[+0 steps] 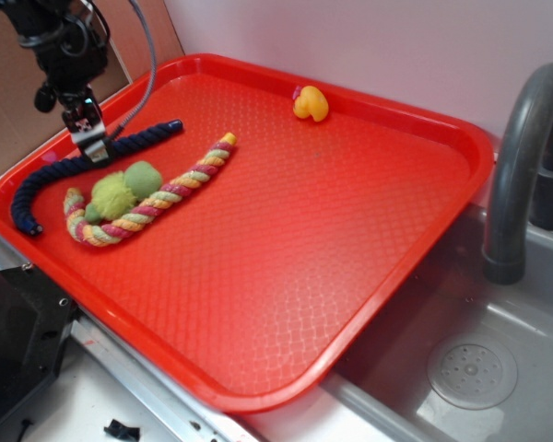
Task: Grab the blue rope.
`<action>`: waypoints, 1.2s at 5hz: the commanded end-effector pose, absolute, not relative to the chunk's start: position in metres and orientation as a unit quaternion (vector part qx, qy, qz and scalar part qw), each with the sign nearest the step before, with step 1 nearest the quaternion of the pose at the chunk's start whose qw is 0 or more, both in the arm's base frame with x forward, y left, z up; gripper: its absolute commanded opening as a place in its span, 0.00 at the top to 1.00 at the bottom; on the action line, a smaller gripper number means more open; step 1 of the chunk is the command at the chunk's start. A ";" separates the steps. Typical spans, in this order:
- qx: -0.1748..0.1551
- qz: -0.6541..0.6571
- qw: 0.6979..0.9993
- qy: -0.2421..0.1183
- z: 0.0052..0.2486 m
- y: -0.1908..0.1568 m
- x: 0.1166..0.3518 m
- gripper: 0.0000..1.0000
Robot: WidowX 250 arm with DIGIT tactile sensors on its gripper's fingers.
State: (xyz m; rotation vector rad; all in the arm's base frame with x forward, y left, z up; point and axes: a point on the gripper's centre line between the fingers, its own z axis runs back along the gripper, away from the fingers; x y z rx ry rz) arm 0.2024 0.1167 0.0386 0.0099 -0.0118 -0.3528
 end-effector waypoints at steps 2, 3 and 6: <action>0.087 -0.173 0.980 0.041 0.019 0.112 0.212 1.00; 0.064 -0.188 0.979 0.047 0.013 0.110 0.213 1.00; 0.109 0.000 0.993 0.034 0.095 0.085 0.217 1.00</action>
